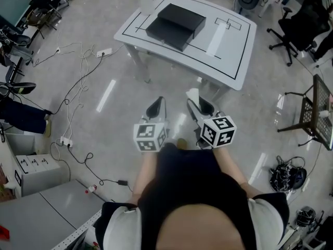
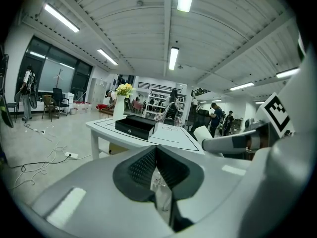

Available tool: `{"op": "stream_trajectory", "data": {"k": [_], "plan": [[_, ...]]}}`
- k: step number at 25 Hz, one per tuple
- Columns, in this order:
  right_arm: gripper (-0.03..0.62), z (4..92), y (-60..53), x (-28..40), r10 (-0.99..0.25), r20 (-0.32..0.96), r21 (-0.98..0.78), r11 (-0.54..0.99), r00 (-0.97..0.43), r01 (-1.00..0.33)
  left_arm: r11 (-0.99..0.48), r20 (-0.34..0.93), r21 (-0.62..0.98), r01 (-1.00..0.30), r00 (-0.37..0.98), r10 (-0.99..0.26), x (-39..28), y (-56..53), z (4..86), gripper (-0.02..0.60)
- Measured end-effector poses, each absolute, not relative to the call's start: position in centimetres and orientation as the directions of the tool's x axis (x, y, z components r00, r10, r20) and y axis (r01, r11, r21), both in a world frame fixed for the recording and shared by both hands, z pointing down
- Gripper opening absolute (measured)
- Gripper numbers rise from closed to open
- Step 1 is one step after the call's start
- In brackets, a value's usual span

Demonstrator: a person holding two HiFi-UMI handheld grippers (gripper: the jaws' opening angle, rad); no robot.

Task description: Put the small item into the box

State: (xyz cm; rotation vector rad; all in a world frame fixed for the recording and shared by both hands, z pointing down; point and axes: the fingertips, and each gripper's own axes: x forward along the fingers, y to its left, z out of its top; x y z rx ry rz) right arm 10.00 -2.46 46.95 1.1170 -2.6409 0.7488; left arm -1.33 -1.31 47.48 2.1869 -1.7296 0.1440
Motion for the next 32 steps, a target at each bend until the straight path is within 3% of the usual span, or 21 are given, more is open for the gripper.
{"op": "stream_trajectory", "data": {"k": [32], "plan": [[0.147,47.1,-5.4,8.3,-0.601,0.346,-0.401,0.599,-0.72,-0.693,-0.168,0.277,0.224,-0.96,0.228,-0.933,-2.9,-3.9,47.3,0.011]]}}
